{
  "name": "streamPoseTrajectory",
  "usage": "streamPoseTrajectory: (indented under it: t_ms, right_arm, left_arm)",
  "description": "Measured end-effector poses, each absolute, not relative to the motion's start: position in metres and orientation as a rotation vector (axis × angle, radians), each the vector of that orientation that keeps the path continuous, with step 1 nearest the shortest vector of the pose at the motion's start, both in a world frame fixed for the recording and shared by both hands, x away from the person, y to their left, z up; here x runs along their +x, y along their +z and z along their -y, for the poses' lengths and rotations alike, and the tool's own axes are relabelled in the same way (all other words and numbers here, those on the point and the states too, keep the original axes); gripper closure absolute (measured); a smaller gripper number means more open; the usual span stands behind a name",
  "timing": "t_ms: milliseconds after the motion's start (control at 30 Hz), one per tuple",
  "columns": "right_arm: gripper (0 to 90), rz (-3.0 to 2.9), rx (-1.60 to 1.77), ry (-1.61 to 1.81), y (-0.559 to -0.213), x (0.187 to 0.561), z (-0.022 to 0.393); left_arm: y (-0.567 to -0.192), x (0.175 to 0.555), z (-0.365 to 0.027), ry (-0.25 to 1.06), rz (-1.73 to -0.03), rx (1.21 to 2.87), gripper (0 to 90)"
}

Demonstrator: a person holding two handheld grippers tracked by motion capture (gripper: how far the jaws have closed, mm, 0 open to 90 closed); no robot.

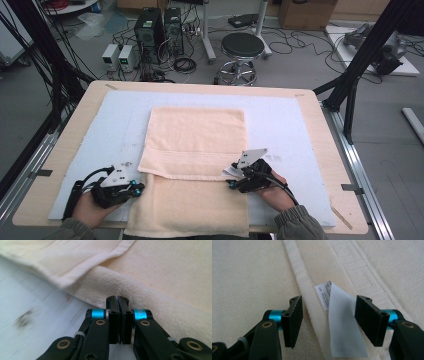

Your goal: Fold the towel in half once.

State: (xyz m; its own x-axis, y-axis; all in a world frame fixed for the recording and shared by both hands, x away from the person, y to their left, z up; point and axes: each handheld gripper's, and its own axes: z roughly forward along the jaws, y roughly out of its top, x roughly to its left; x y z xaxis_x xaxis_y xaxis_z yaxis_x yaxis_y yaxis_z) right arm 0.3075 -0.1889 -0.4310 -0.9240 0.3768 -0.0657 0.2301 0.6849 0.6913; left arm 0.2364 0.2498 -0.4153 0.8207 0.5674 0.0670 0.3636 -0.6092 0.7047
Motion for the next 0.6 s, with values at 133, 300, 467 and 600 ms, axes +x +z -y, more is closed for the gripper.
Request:
streamPoseTrajectory:
  t_ms: [133,300,467,600]
  right_arm:
    - [38.8,-2.694,0.493,1.061,-0.432,0.307,0.188]
    - [41.7,-2.679,0.488,1.09,-0.429,0.307,0.19]
    - [47.6,-2.661,0.515,1.136,-0.426,0.31,0.195]
    - [49.5,-2.677,0.55,1.124,-0.429,0.315,0.198]
  left_arm:
    - [-0.406,0.232,-0.268,0.347,-0.698,2.265,87.8]
    - [-0.409,0.24,-0.264,0.364,-0.692,2.222,74.8]
    - [-0.413,0.26,-0.25,0.372,-0.683,2.179,68.0]
    - [-0.42,0.282,-0.241,0.379,-0.695,2.171,60.7]
